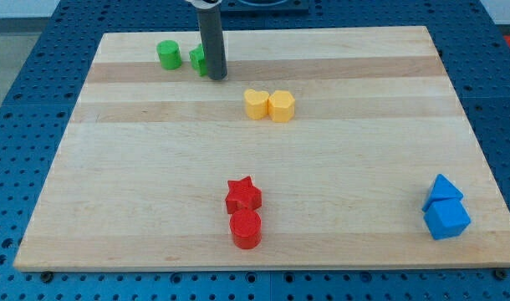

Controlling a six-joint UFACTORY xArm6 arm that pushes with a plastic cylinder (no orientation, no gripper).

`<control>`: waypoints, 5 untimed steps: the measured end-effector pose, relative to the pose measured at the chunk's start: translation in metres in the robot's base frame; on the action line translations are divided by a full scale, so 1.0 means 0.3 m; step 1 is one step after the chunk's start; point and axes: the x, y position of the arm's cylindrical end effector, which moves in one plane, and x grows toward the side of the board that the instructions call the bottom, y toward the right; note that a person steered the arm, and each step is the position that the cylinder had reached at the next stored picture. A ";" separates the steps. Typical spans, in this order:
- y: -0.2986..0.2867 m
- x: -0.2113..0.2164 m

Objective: Put the green blocks diagonally to yellow blocks

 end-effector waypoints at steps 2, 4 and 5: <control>-0.025 -0.037; -0.051 -0.056; -0.094 0.043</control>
